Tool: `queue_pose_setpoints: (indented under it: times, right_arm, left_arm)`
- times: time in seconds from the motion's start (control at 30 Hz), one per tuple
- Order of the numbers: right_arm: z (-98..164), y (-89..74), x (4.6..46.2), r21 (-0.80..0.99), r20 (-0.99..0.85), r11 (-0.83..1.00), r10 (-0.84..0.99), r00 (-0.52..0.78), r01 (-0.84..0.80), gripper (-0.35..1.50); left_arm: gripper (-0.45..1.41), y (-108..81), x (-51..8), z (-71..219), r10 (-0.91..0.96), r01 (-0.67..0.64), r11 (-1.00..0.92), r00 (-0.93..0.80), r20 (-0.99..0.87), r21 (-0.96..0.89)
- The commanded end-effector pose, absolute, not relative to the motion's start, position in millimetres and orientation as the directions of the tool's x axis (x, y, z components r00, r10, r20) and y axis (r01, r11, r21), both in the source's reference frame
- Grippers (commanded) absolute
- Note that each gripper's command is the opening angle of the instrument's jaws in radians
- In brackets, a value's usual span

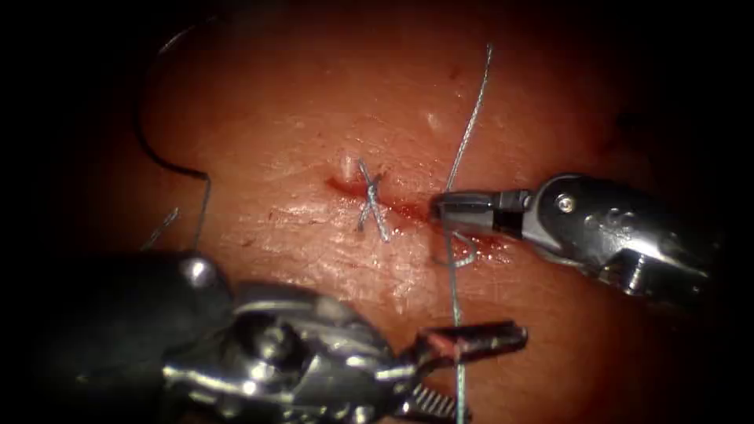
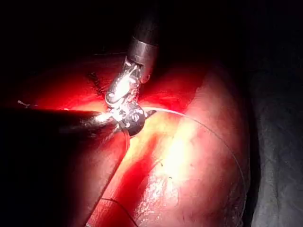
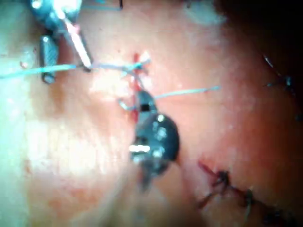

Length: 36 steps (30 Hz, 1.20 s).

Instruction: Wound Closure

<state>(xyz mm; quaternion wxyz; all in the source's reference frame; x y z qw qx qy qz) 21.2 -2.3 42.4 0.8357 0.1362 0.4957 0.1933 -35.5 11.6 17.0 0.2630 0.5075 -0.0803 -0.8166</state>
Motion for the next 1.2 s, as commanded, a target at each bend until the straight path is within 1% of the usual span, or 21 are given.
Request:
queue_pose_setpoints:
  times: [0.03,0.23,0.27,0.3,0.33,0.4,0.43,0.57,0.67,0.7,0.73,0.77,0.83,0.9,0.93,1.0,1.1,1.17,1.2]
  right_arm:
    - [43.1,-2.1,21.8,0.419,-0.777,0.888,0.458,0.432,-0.188,-0.35]
    - [43.2,-2.1,21.8,0.428,-0.772,0.883,0.468,0.430,-0.193,-0.35]
    - [43.1,-2.1,21.8,0.428,-0.772,0.883,0.468,0.430,-0.193,-0.35]
    - [43.1,-2.1,21.8,0.428,-0.772,0.883,0.468,0.430,-0.193,-0.35]
    - [43.1,-2.1,21.8,0.428,-0.772,0.883,0.468,0.430,-0.193,-0.35]
    - [43.1,-2.1,21.8,0.428,-0.772,0.883,0.468,0.430,-0.193,-0.35]
    - [43.1,-2.1,21.8,0.428,-0.772,0.883,0.468,0.430,-0.192,-0.35]
    - [42.8,-2.3,21.8,0.429,-0.772,0.883,0.468,0.430,-0.190,-0.35]
    - [41.9,-2.4,21.8,0.429,-0.782,0.884,0.466,0.415,-0.185,-0.35]
    - [41.5,-2.4,21.8,0.404,-0.797,0.897,0.441,0.412,-0.179,-0.35]
    - [41.2,-2.4,21.7,0.377,-0.807,0.907,0.421,0.415,-0.187,-0.18]
    - [41.0,-2.4,21.7,0.353,-0.812,0.914,0.405,0.421,-0.200,0.12]
    - [40.3,-2.4,21.6,0.302,-0.819,0.925,0.375,0.434,-0.230,0.61]
    - [39.5,-2.4,21.4,0.250,-0.820,0.929,0.354,0.451,-0.274,0.93]
    - [38.9,-2.2,21.3,0.230,-0.819,0.929,0.346,0.459,-0.289,1.04]
    - [37.3,-1.6,21.1,0.173,-0.821,0.931,0.317,0.475,-0.323,1.18]
    - [35.3,-0.4,21.1,0.098,-0.834,0.933,0.267,0.483,-0.346,1.26]
    - [34.2,0.0,21.2,0.031,-0.837,0.943,0.207,0.507,-0.332,1.26]
    - [33.2,0.0,21.4,-0.034,-0.832,0.950,0.145,0.535,-0.310,1.16]
  left_arm:
    - [0.45,11.8,-36.0,17.3,-0.512,0.348,-0.848,-0.344,-0.787,0.399]
    - [0.45,11.0,-36.2,16.5,-0.514,0.361,-0.843,-0.322,-0.795,0.399]
    - [0.39,10.8,-36.3,16.4,-0.519,0.364,-0.840,-0.318,-0.794,0.403]
    - [0.27,10.8,-36.3,16.3,-0.519,0.364,-0.840,-0.317,-0.794,0.403]
    - [0.05,10.7,-36.2,16.3,-0.523,0.365,-0.836,-0.311,-0.793,0.408]
    - [-0.32,10.5,-36.1,16.3,-0.530,0.372,-0.832,-0.311,-0.789,0.412]
    - [-0.45,10.4,-35.9,16.4,-0.542,0.384,-0.823,-0.308,-0.782,0.419]
    - [-0.45,10.4,-34.9,16.9,-0.555,0.396,-0.814,-0.316,-0.770,0.425]
    - [-0.45,11.3,-33.1,17.9,-0.569,0.386,-0.811,-0.341,-0.749,0.440]
    - [-0.45,11.8,-32.6,18.1,-0.568,0.383,-0.812,-0.346,-0.747,0.440]
    - [-0.45,12.1,-32.3,18.2,-0.566,0.381,-0.814,-0.349,-0.747,0.439]
    - [-0.45,12.2,-32.2,18.3,-0.564,0.379,-0.815,-0.352,-0.747,0.438]
    - [-0.45,12.5,-32.2,18.4,-0.562,0.376,-0.818,-0.357,-0.746,0.435]
    - [-0.45,12.8,-32.3,18.4,-0.559,0.374,-0.820,-0.361,-0.746,0.434]
    - [-0.45,12.9,-32.4,18.4,-0.559,0.373,-0.821,-0.363,-0.746,0.433]
    - [-0.45,13.3,-32.7,18.3,-0.555,0.370,-0.823,-0.366,-0.747,0.430]
    - [-0.45,13.8,-32.8,18.1,-0.551,0.369,-0.826,-0.367,-0.749,0.426]
    - [-0.45,14.1,-32.8,17.9,-0.548,0.368,-0.828,-0.368,-0.751,0.424]
    - [-0.45,14.4,-32.8,17.7,-0.545,0.366,-0.829,-0.369,-0.753,0.422]
